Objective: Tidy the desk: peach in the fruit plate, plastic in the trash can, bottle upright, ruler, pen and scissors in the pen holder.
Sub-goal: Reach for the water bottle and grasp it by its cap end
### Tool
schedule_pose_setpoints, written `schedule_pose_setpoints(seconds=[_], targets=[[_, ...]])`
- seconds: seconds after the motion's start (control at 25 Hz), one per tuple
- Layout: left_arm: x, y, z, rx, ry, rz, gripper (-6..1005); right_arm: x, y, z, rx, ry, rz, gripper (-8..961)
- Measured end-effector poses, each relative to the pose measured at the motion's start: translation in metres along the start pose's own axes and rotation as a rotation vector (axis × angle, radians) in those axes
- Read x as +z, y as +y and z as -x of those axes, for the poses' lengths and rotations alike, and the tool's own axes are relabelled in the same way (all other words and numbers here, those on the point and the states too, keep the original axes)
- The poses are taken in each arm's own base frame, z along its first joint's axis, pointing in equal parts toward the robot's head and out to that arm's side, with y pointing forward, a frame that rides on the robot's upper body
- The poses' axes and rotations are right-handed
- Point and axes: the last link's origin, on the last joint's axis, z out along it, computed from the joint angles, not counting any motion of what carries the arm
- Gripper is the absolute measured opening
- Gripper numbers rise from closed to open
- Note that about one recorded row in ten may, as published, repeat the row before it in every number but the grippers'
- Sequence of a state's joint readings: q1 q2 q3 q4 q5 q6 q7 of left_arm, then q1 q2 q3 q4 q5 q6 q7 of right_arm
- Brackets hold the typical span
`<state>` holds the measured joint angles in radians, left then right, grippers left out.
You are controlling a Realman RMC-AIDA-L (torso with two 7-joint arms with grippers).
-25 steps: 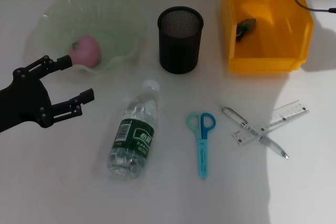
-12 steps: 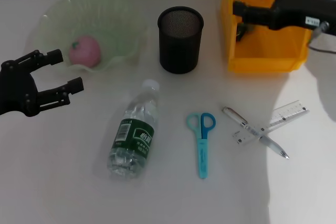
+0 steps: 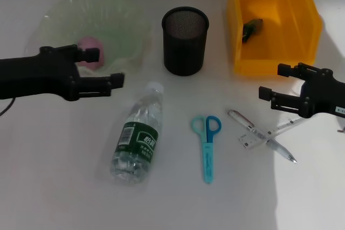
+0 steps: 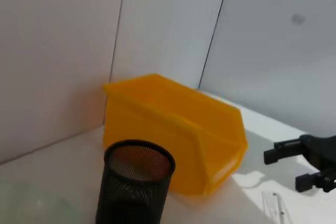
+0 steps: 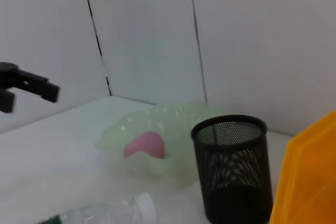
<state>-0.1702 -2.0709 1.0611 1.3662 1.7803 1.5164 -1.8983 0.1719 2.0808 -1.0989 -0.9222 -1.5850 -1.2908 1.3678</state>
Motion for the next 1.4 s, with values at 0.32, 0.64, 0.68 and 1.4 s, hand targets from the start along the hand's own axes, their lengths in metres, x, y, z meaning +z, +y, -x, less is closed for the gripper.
schedule_pose_setpoints(seconds=[0.32, 0.64, 0.68, 1.4], targets=[[0.052, 0.033, -0.03, -0.023, -0.236, -0.173, 784, -0.017, 0.002, -0.009, 0.018, -0.036, 0.0, 803], [0.13, 0.047, -0.031, 0.024, -0.447, -0.254, 781, -0.018, 0.004, -0.013, 0.014, -0.036, 0.005, 802], [0.13, 0.047, -0.031, 0.024, -0.447, -0.254, 780, -0.018, 0.004, -0.013, 0.014, -0.037, 0.003, 802], [0.155, 0.019, -0.014, -0.036, -0.484, -0.298, 793, -0.011, 0.004, -0.014, 0.027, -0.035, 0.015, 801]])
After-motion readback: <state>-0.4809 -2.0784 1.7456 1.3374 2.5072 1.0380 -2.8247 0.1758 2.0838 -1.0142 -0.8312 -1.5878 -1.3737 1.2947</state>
